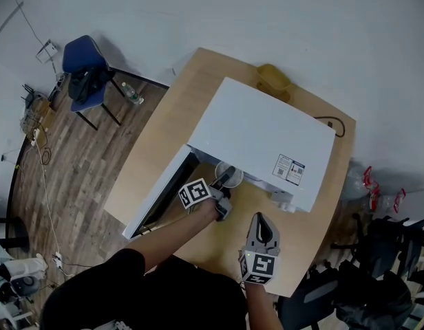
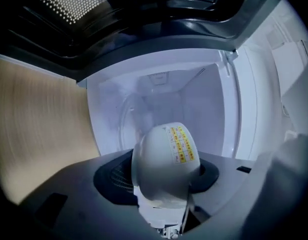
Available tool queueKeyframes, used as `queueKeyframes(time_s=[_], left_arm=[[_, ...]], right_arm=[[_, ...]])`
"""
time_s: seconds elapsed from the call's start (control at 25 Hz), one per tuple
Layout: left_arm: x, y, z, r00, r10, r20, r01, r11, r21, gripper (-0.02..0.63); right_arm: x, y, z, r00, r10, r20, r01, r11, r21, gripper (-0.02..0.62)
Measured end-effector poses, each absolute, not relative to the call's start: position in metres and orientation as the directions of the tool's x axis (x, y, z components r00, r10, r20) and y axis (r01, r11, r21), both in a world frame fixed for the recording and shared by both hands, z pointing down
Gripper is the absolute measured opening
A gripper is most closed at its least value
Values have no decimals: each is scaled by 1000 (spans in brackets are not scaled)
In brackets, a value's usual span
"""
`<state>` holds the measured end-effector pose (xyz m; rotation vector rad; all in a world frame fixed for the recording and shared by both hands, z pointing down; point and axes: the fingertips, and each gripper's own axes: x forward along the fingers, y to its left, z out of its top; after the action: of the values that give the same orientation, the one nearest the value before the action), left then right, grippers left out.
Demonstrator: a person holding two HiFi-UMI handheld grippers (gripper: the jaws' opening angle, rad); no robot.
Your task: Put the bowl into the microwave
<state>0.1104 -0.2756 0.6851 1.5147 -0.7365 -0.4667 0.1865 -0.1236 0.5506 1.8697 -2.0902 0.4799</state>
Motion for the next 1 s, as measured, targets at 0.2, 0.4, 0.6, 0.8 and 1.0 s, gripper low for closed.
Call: queueKeyframes(time_s=[0.2,0.4,0.6,0.8,1.0], left_arm=[[115,-285,708,707,-677,204,-184,102,978,222],[118,-292,710,711,-668,218,-205,99,974,222],[118,-304,713,684,-692,230,-201,124,972,222],[128,-312,709,703,-675,226,-233,82,969,224],[136,-316,708,711,-657,251,-261,85,962,225]], right_arm=[[187,-129,554,-119,-894,431,-993,108,-50,61],[183,-127,558,-132,-886,444,-991,121,-55,61],[188,-124,562,-125,-885,449,-992,106,-68,60],[205,-119,566,-87,-885,457,-995,60,-75,61],[212,-117,567,-76,-885,459,-996,51,-68,61]])
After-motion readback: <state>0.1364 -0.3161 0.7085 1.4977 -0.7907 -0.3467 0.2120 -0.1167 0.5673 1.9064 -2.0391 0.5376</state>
